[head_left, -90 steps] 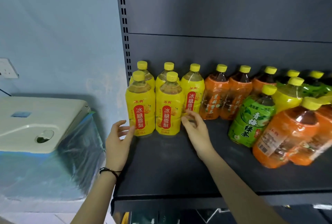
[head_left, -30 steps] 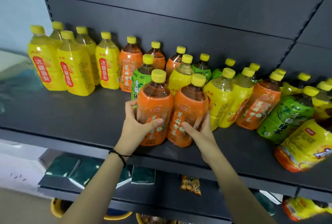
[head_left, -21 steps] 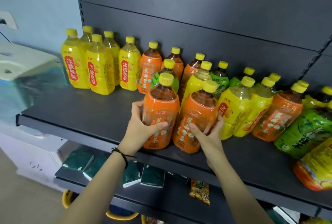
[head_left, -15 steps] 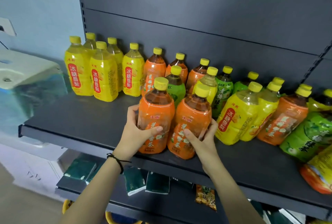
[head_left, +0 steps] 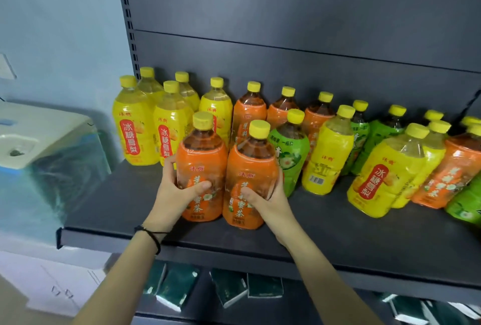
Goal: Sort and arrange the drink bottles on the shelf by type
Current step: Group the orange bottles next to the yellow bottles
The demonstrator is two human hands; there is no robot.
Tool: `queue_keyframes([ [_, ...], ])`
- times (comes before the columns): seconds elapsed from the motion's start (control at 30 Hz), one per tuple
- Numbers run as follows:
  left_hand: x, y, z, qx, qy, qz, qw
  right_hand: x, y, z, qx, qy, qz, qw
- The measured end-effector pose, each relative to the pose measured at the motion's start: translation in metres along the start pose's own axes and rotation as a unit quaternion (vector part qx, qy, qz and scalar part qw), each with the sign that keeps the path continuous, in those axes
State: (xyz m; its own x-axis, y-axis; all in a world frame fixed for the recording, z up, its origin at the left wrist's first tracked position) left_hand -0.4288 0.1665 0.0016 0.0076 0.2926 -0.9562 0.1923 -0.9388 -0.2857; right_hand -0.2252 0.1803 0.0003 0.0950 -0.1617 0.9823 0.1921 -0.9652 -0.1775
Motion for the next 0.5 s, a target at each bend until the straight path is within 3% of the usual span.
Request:
queue_keyframes([
  [0.27, 0.011, -0.026, 0.016, -0.01, -0.007, -0.01, 1.0, -0.008, -0.034, -0.014, 0.001, 0.017, -0.006, 1.0],
  [0.5, 0.022, -0.035, 0.011, -0.076, -0.023, -0.046, 0.996, -0.012, -0.063, -0.018, -0.016, 0.019, -0.02, 0.999],
])
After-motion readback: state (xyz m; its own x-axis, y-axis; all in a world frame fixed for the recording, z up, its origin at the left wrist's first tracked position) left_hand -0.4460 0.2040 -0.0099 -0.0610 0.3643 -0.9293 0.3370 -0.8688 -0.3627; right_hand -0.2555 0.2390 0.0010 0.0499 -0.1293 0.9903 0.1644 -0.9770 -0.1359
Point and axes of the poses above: each hand's wrist, its own y-axis away from the middle knuckle, its own z-axis out of the back of the hand, x = y × z, the point moved 4 cm from there along -y, towards the middle knuckle, and after that the axes turned 3 degrees about -y, right-handed, at the moved point
